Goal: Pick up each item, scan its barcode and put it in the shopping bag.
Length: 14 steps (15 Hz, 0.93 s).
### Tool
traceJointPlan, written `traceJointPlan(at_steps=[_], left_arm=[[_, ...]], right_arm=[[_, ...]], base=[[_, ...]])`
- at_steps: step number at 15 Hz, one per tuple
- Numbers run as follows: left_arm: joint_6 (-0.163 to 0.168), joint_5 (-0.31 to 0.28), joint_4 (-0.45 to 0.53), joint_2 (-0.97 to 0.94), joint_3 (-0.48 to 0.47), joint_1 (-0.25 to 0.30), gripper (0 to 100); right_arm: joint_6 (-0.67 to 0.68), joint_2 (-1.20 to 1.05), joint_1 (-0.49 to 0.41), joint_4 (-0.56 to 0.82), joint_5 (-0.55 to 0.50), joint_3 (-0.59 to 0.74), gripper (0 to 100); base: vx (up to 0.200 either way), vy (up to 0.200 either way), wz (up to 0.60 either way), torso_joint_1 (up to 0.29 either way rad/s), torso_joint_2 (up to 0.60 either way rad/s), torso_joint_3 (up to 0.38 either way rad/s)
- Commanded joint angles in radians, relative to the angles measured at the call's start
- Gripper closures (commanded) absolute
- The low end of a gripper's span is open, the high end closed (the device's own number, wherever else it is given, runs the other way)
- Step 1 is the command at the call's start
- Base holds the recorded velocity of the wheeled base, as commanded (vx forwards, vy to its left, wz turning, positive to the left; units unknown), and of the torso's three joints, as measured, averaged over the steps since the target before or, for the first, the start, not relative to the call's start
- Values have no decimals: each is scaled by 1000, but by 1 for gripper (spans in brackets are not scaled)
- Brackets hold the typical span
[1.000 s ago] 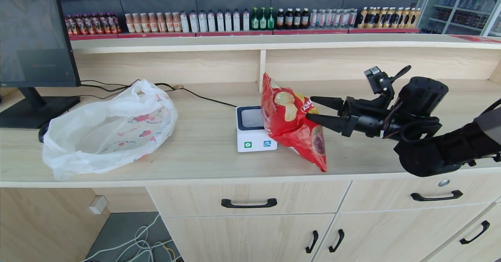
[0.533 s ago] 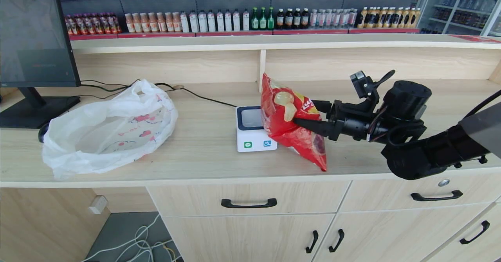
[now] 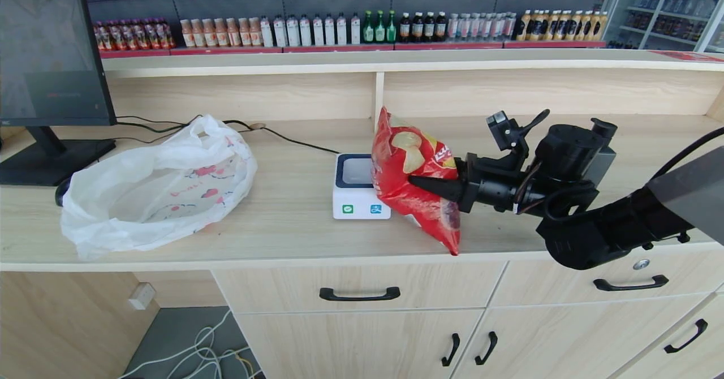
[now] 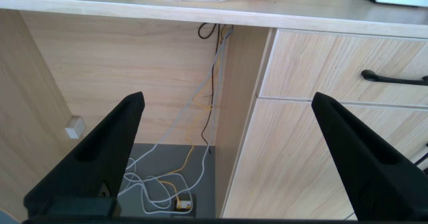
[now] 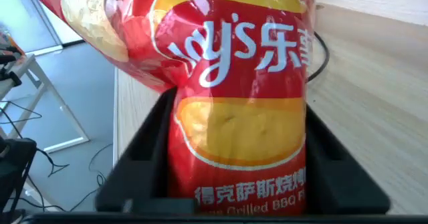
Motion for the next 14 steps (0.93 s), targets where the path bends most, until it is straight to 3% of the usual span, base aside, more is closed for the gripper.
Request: traceJointPlan(at_steps=[1, 14], left_arm=[[0, 0, 0, 0, 0, 0, 0], [0, 0, 0, 0, 0, 0, 0]], right_arm=[[0, 0, 3, 0, 0, 2, 100], [-7, -81, -94, -11, -6, 2, 100]], base=[[0, 0, 0, 0, 0, 0], [0, 0, 0, 0, 0, 0]])
